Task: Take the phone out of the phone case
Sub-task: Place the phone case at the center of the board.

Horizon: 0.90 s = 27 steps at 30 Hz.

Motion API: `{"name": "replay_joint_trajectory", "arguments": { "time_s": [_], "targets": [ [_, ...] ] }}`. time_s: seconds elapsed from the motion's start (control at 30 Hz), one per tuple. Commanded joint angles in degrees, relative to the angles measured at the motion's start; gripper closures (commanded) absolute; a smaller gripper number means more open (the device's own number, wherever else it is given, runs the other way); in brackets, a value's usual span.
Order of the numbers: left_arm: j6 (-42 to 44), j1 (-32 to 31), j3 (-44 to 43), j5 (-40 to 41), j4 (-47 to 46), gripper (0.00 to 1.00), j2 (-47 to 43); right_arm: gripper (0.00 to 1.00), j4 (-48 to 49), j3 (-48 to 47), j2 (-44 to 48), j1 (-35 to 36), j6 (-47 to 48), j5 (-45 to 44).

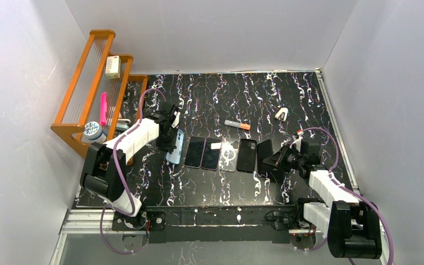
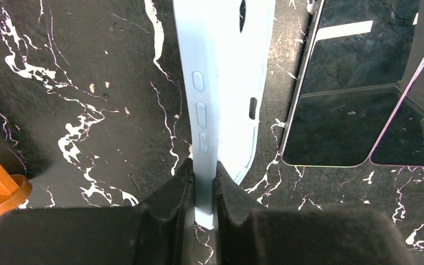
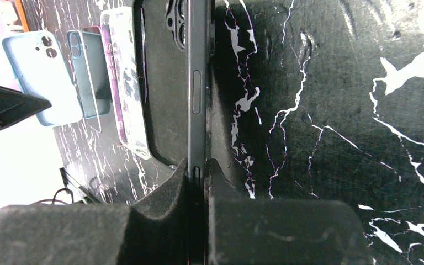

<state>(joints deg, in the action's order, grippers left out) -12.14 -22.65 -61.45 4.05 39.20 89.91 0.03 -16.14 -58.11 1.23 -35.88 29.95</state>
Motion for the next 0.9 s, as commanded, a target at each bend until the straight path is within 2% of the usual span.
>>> {"name": "replay_joint_trajectory", "arguments": {
  "time_s": [0.0,0.17,0.3,0.37,0.43,0.5,0.67,0.87],
  "targets": [
    [0.4,0.1,1.6,-2.7,0.4,0.97,2.1,0.97,1.5,0.3,0.4,0.1,0.6,2.4],
    [0.1,0.1,1.7,-0.5,0.3,0.96,1.9,0.96,0.6,0.3,0.4,0.1,1.2,1.8],
    [-0.1,0.1,1.8,0.6,0.1,0.88,2.6,0.83,0.1,0.1,0.2,0.1,1.7,1.4],
    [0.0,0.1,2.1,0.6,0.0,0.88,3.2,0.83,-0.7,0.1,0.0,0.0,2.2,1.3],
    [-0.1,0.1,2.0,1.1,-0.1,0.93,2.9,0.82,-1.7,0.2,0.2,0.1,2.4,1.0],
    [-0.3,0.1,1.7,1.7,-0.2,1.00,1.9,0.83,-2.0,0.2,0.7,0.1,2.4,0.7],
    [-1.9,0.1,-0.8,0.9,0.3,1.00,-2.5,0.97,-2.2,-0.6,4.5,0.1,1.4,0.1],
    [-7.9,-0.6,-1.4,-13.5,-5.8,1.00,-9.0,0.99,-2.6,-2.5,11.4,0.1,-0.4,-2.4]
  ]
}}
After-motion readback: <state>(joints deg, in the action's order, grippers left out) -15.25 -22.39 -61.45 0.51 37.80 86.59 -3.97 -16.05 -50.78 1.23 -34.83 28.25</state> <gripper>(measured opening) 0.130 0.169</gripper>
